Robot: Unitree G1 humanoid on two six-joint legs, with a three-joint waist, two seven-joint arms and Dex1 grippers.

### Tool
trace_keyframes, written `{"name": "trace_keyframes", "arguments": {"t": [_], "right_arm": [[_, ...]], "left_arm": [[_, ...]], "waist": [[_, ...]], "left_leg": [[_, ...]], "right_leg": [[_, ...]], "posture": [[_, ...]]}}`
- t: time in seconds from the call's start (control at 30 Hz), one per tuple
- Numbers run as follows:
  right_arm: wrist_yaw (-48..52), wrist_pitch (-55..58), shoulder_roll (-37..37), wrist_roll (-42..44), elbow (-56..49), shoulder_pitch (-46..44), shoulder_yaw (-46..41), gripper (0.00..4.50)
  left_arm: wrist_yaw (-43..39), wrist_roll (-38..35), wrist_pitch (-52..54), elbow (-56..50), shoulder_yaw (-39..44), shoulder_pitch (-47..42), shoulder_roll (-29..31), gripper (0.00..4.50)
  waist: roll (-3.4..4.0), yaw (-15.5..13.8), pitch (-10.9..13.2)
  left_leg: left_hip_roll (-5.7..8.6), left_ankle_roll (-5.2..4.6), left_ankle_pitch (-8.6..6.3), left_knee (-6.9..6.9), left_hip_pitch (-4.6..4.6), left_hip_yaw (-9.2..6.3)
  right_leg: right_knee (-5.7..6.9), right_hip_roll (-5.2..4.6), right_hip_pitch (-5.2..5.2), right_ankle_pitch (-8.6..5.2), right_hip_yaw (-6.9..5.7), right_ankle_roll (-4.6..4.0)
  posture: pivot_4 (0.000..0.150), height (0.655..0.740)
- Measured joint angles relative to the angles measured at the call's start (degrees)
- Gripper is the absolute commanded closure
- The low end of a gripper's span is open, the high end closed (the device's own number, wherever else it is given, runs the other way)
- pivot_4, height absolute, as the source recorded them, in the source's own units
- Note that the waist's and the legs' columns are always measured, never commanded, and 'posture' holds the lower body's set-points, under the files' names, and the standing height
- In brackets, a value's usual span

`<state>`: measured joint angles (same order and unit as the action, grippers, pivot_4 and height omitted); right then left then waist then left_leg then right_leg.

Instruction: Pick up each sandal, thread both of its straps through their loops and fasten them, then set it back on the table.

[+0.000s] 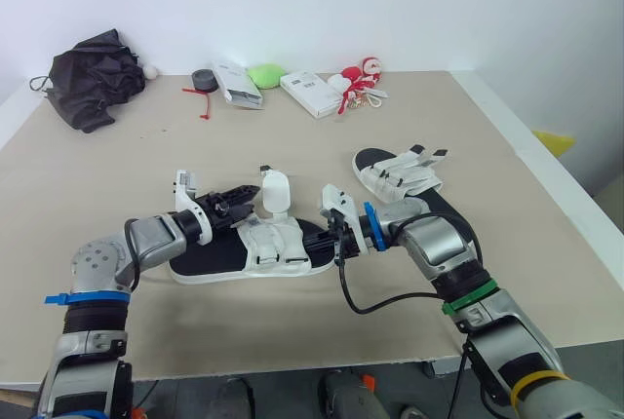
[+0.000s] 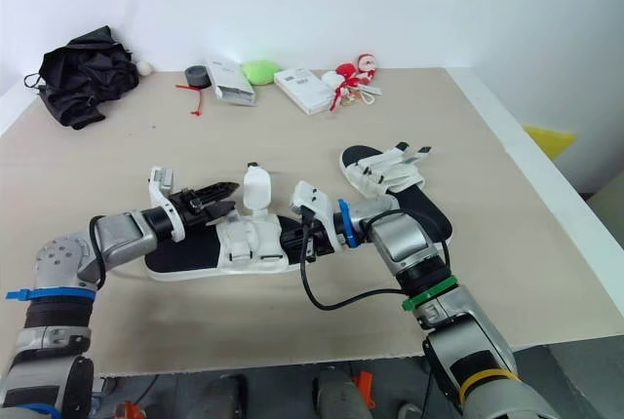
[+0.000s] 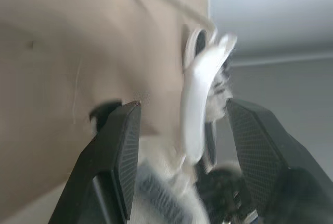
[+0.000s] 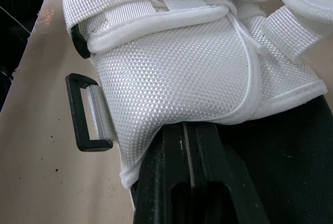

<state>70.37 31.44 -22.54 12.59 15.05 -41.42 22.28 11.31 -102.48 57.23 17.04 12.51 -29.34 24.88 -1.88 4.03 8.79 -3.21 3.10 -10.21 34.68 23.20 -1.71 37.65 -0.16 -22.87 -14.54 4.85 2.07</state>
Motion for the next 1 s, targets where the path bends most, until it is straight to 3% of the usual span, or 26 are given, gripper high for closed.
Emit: {"name": "trace_keyframes", "arguments": {"t": [0.53,0.77,0.93,0.97,1.0], "right_arm": [[-0.48,0.11,0.17,0.03,-0.67,0.57,-0.37,4.5],[-0.62,0.56,0.08,0.05,-1.36,1.02,-0.68,4.5],[-0.78,0.89,0.28,0.1,-1.5,1.16,-0.89,4.5],[-0.78,0.89,0.29,0.1,-1.52,1.17,-0.89,4.5],[-0.78,0.9,0.29,0.1,-1.54,1.19,-0.91,4.5]], "left_arm": [[6.85,6.04,-2.43,11.93,3.5,-14.71,-6.77,1.82],[5.78,12.21,-3.2,17.99,5.6,-18.55,-8.81,1.82],[3.07,21.23,-4.93,24.25,6.99,-21.59,-10.61,1.82],[2.95,21.58,-4.95,24.44,7.14,-21.65,-10.61,2.21],[2.67,21.96,-4.96,24.73,7.37,-21.78,-10.62,2.21]], "waist": [[-0.06,0.1,0.02],[-0.06,0.1,0.01],[-0.06,0.15,0.02],[-0.06,0.16,0.02],[-0.06,0.16,0.02]], "left_leg": [[0.06,0.09,0.04,-0.05,0.03,-0.09],[0.09,0.1,0.03,-0.08,0.03,-0.09],[0.13,0.12,0.04,-0.08,0.04,-0.1],[0.13,0.12,0.04,-0.1,0.03,-0.1],[0.13,0.12,0.04,-0.11,0.03,-0.1]], "right_leg": [[-0.01,0.01,-0.01,0.01,0.0,0.08],[-0.01,0.0,-0.01,-0.01,0.0,0.11],[-0.02,-0.02,-0.02,-0.01,0.0,0.12],[-0.02,-0.02,-0.03,-0.01,0.0,0.12],[-0.02,-0.02,-0.03,-0.02,0.0,0.12]], "posture": [[0.15,0.738],[0.15,0.738],[0.15,0.738],[0.15,0.738],[0.15,0.738]]}}
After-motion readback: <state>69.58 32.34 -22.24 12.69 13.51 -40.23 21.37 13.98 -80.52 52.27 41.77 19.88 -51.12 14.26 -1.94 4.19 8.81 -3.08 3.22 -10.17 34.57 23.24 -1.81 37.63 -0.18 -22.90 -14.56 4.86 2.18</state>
